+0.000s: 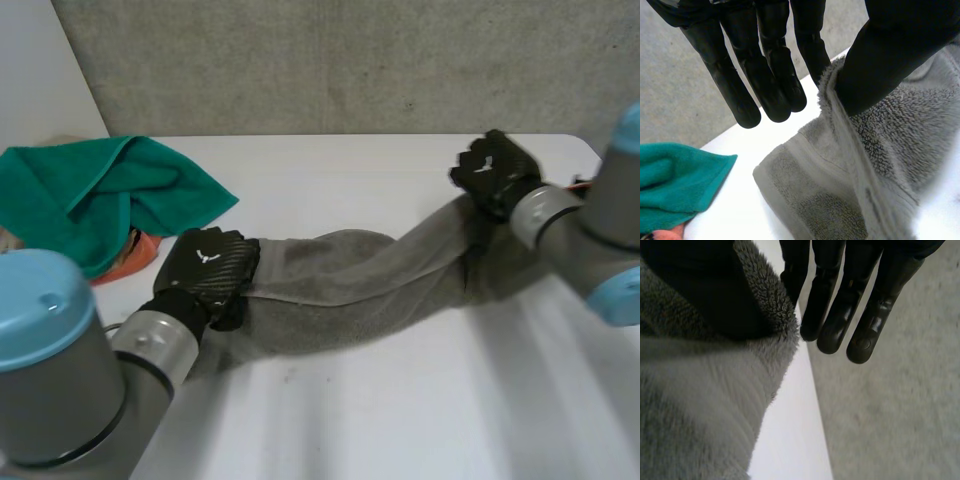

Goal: Fold the laundry.

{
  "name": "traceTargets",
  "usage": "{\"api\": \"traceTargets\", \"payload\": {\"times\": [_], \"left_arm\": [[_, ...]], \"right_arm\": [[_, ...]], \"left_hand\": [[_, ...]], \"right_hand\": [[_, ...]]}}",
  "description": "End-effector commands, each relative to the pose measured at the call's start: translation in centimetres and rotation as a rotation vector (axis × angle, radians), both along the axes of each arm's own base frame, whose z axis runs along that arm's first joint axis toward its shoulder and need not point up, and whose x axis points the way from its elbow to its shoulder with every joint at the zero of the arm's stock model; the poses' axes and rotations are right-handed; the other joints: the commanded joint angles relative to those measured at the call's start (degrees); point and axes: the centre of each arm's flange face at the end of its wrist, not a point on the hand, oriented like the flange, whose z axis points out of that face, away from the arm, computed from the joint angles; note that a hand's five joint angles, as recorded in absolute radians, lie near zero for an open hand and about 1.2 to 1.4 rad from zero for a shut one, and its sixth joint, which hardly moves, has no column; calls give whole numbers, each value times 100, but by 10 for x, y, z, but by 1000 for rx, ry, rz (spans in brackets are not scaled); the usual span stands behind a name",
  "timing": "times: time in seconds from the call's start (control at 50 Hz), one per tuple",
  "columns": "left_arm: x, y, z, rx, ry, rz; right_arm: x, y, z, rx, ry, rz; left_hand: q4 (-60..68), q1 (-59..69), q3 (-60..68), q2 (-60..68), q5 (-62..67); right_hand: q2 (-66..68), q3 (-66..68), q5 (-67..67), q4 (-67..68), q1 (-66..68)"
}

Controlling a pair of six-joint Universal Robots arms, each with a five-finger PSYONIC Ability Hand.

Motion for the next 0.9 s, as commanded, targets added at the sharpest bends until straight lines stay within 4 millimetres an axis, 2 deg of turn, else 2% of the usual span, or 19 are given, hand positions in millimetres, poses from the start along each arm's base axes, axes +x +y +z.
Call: {"api": "traceTargets", "payload": {"times": [0.02, 0.06, 0.12, 0.14, 0.2, 0.24, 0.28, 0.32, 0.38, 0.6, 0.7, 0.78, 0.9], "left_arm": [[-12, -21, -16, 19, -14, 8], [-12, -23, -18, 21, -17, 10], [-11, -24, -19, 25, -20, 15], [-11, -25, -19, 25, -20, 16], [-11, -25, -19, 26, -21, 16], [-11, -25, -19, 25, -20, 18], [-10, -26, -19, 25, -20, 21], [-10, -26, -19, 25, -20, 23], [-9, -27, -19, 24, -19, 24], [-5, -31, -20, 26, -20, 41], [-4, -33, -20, 28, -21, 49], [-4, -33, -22, 32, -24, 49], [-4, -36, -28, 46, -33, 52]], "right_arm": [[23, -9, -39, -37, -66, 32], [21, -8, -39, -12, -101, 9], [9, -8, -29, 35, -213, -77], [-4, -6, -17, 69, -301, -136], [-22, 9, -3, 179, -403, -202], [-26, 16, -4, 244, -418, -227], [-32, 27, -12, 368, -428, -271], [-33, 39, -22, 476, -433, -299], [-33, 48, -33, 537, -448, -304], [-29, 46, -56, 448, -485, -252], [-28, 42, -67, 442, -465, -244], [-27, 36, -85, 439, -423, -243], [-25, 28, -96, 391, -384, -226]], "left_hand": [[979, 1285, 1027, 984, 1200], [945, 1251, 993, 950, 1167], [895, 1201, 943, 900, 1117], [878, 1184, 926, 883, 1100], [861, 1167, 909, 866, 1083], [844, 1150, 892, 849, 1066], [844, 1150, 892, 849, 1066], [828, 1133, 875, 832, 1049], [828, 1133, 875, 832, 1049], [777, 1083, 825, 782, 998], [760, 1066, 808, 765, 982], [693, 999, 741, 698, 915], [643, 948, 690, 647, 864]], "right_hand": [[-5770, -5795, -5561, -5828, -4627], [-5770, -5795, -5561, -5828, -4627], [-5770, -5795, -5561, -5828, -4627], [-5770, -5795, -5561, -5828, -4627], [-5770, -5795, -5561, -5828, -4627], [-5770, -5795, -5561, -5828, -4627], [-4822, -4847, -4613, -4880, -3680], [-4518, -4543, -4309, -4576, -3376], [-4467, -4492, -4258, -4525, -3324], [-3089, -3114, -2881, -3147, -1947], [-3070, -3095, -2861, -3128, -1928], [-3154, -3179, -2945, -3212, -2012], [-3187, -3213, -2979, -3246, -2045]]}}
